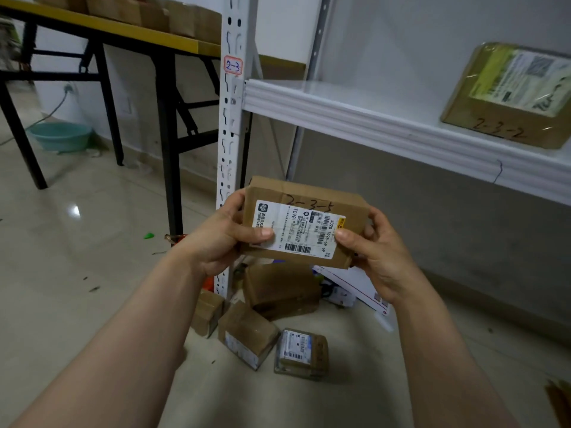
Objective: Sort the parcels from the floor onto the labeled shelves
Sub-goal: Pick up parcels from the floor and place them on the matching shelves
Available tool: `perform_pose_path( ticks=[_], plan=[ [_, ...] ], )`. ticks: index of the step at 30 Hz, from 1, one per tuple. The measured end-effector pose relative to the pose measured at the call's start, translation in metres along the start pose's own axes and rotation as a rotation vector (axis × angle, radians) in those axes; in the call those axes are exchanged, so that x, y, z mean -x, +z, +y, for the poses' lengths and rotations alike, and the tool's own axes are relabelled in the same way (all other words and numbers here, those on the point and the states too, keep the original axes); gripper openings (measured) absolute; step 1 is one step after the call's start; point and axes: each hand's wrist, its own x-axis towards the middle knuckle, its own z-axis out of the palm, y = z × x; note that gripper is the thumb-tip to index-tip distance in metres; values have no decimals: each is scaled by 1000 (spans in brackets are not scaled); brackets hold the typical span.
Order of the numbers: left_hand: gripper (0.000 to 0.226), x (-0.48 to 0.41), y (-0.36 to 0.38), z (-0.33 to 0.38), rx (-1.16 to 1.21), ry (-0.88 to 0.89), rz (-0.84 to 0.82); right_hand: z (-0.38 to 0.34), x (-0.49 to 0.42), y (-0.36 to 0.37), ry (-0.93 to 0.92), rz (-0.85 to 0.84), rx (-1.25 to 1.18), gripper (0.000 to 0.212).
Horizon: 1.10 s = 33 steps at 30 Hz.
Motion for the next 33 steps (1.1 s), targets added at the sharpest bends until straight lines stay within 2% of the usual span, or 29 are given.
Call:
perform_pose_path(
  ticks=[4,7,10,14,17,22,24,27,33],
  plan=[
    [86,-6,26,18,-6,137,173,-27,6,1,-135,101,15,67],
    [73,-4,49,31,-8,250,193,-51,13,-2,-237,191,-32,58],
    [59,6,67,40,-111,364,133,-69,23,-4,-308,267,-40,58],
    [68,6,98,43,-211,441,37,-92,56,-26,-412,386,108,53],
    [75,-1,141,35,-226,466,-136,-115,90,-62,-477,529,200,49],
    [87,-29,223,32,-219,442,-211,-152,127,-113,-606,800,141,38],
    [76,-39,253,39,-272,467,-263,-161,133,-130,-638,841,186,35],
    [68,-50,295,44,-336,489,-320,-178,138,-162,-663,871,190,44],
    [85,-78,392,37,-499,515,-364,-211,149,-253,-685,959,124,54]
  ],
)
